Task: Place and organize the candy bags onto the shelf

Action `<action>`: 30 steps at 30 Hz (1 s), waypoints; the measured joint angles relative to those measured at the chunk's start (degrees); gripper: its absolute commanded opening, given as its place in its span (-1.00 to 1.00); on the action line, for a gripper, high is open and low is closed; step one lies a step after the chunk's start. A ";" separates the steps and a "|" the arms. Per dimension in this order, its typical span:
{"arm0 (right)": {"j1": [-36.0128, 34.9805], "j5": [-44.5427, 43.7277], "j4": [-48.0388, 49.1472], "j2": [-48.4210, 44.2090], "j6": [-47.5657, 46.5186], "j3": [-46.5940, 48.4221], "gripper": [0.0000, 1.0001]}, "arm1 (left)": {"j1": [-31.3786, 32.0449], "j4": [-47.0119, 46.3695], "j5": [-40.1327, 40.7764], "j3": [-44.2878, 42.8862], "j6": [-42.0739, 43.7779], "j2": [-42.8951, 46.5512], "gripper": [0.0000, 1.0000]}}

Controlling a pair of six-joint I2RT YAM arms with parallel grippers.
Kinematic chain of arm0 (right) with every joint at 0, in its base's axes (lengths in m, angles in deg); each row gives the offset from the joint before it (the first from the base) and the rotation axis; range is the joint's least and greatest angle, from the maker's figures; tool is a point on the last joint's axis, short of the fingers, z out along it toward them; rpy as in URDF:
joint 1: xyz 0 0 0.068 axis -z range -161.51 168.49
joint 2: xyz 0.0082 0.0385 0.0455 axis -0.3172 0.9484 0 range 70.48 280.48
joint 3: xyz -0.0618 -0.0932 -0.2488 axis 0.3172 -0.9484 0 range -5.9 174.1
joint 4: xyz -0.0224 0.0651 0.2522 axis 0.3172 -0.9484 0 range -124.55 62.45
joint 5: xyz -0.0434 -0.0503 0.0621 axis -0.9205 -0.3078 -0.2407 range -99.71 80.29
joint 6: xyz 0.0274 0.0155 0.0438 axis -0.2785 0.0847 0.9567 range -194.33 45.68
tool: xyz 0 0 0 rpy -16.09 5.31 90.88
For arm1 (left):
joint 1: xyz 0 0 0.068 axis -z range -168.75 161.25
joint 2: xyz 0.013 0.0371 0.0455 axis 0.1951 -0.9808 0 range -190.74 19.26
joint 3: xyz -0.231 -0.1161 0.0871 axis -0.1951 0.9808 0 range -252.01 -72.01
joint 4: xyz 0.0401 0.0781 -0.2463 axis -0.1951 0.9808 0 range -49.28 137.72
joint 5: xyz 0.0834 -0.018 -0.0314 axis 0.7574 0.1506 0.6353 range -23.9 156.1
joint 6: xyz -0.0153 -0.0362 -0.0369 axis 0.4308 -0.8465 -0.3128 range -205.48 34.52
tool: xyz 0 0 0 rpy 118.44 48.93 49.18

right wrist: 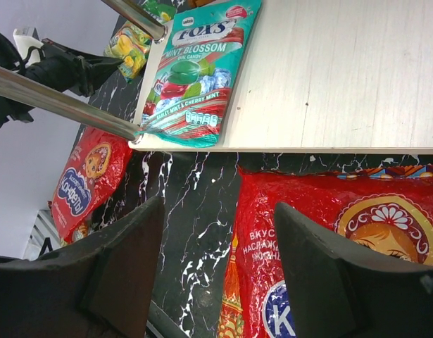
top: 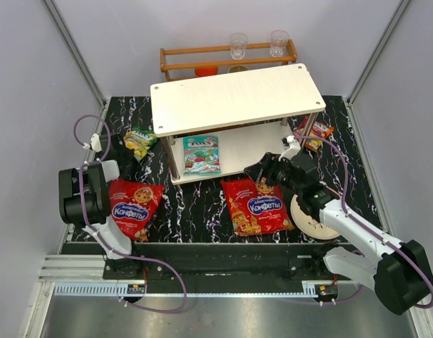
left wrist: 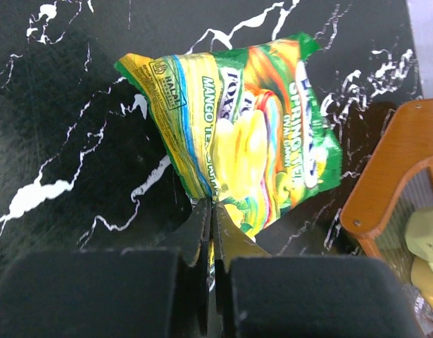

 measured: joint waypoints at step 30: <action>0.04 -4.24 -17.27 -13.66 -0.39 1.40 0.42 | 8.39 54.77 -8.52 20.92 -1.92 93.61 -1.00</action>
